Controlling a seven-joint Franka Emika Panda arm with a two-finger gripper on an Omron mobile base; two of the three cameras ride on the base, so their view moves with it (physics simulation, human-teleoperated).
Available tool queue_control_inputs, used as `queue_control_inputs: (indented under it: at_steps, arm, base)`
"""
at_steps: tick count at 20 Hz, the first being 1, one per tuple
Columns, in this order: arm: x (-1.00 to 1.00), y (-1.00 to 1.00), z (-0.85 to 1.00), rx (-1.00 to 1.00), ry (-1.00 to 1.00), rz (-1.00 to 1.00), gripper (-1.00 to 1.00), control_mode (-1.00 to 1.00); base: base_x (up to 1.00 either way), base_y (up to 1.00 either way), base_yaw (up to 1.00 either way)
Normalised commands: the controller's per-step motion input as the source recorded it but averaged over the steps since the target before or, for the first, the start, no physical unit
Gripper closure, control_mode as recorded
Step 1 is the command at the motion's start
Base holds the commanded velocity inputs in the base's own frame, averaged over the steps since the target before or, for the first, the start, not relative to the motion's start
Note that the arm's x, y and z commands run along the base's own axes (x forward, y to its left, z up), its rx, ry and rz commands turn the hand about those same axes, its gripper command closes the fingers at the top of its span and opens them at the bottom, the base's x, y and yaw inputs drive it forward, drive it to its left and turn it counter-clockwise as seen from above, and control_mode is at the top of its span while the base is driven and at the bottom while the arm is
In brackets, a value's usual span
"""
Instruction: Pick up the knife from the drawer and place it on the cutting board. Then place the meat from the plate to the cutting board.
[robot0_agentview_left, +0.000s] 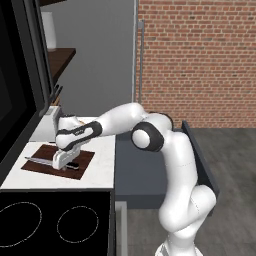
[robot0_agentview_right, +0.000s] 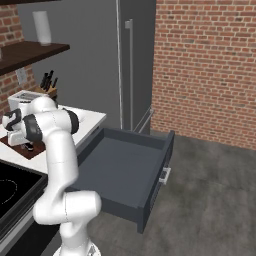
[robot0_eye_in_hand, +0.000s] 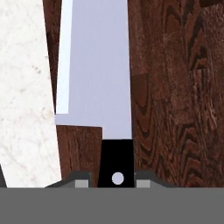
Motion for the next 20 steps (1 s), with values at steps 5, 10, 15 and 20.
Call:
queue_control_inputs:
  at_steps: [5,10,15,20]
  arm:
    - [0.00,0.00,0.00,0.00,0.00,0.00,-1.00,-1.00]
    - [0.00,0.00,0.00,0.00,0.00,0.00,-1.00,-1.00]
    - [0.00,0.00,0.00,0.00,0.00,0.00,-1.00,-1.00]
    - [0.00,0.00,0.00,0.00,0.00,0.00,-1.00,-1.00]
  base:
    - [0.00,0.00,0.00]
    - [0.00,0.00,0.00]
    - [0.00,0.00,0.00]
    - [0.00,0.00,0.00]
